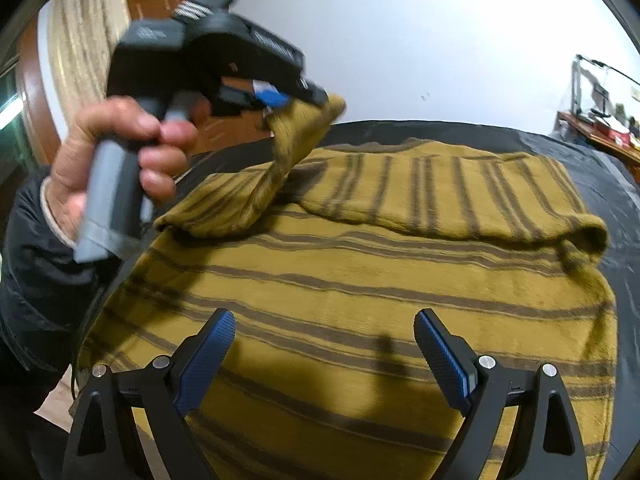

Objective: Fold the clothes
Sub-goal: 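Lift the cuff, lay it across the folded sweater, open the left gripper, then move the right gripper to the other brown sleeve cuff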

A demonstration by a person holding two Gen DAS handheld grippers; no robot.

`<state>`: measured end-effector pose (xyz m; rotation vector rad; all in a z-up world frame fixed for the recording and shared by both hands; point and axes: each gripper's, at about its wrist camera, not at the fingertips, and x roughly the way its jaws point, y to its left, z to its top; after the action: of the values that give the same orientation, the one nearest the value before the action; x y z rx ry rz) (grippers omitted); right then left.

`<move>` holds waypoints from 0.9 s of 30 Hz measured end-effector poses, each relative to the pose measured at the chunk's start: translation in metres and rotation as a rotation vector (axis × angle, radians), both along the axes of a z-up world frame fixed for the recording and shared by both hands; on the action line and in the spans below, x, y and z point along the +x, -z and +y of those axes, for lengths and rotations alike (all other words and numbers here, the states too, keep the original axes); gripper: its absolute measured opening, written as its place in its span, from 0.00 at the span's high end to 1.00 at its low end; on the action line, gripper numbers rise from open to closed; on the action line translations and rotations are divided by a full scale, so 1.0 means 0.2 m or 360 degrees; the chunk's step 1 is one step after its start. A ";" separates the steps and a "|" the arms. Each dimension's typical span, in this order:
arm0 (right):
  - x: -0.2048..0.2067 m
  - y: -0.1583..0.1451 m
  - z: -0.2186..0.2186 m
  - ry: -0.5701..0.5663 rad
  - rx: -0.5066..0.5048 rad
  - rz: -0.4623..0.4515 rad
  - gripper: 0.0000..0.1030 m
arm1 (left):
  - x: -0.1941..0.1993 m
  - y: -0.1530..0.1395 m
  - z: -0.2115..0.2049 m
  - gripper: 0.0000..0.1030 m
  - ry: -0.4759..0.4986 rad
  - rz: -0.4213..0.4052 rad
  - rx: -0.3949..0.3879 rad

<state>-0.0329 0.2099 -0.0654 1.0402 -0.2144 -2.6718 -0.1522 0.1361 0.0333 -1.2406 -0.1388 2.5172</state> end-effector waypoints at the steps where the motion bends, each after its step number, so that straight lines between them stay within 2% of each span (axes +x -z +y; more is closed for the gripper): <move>1: 0.00 0.00 0.01 0.0016 -0.0002 -0.0005 0.10 | -0.01 0.04 0.03 0.75 0.0035 -0.0040 -0.0018; 4: 0.00 0.01 0.04 0.0040 -0.0001 -0.0025 0.10 | -0.02 0.12 0.08 0.71 0.0126 -0.0133 -0.0048; 7: -0.01 0.01 0.03 0.0049 0.0016 -0.0043 0.10 | 0.02 0.13 0.06 0.48 0.0167 -0.0153 -0.0017; 8: -0.01 0.01 0.03 0.0049 0.0027 -0.0046 0.10 | 0.04 0.12 0.04 0.45 0.0170 -0.0149 -0.0001; 12: -0.03 -0.01 0.03 0.0028 0.0056 -0.0071 0.10 | 0.12 0.08 -0.09 0.44 0.0166 -0.0106 0.0051; 17: -0.09 -0.07 0.10 0.0009 0.0047 -0.0141 0.10 | 0.29 0.02 -0.38 0.33 0.0053 0.0013 -0.0031; 19: -0.15 -0.10 0.14 0.0002 -0.0006 -0.0174 0.10 | 0.36 0.03 -0.50 0.31 -0.0010 0.0037 -0.0068; 25: -0.39 -0.11 0.32 0.0111 -0.0178 -0.0282 0.10 | 0.50 0.14 -0.83 0.30 -0.0211 0.0036 -0.0188; 27: -0.48 -0.09 0.35 0.0139 -0.0231 -0.0315 0.10 | 0.53 0.18 -0.95 0.30 -0.0285 0.0014 -0.0193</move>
<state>-0.1283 0.2793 -0.0469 1.2744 -0.4953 -2.5809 -0.0468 -0.0535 -0.0022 -1.3163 -0.1002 2.7198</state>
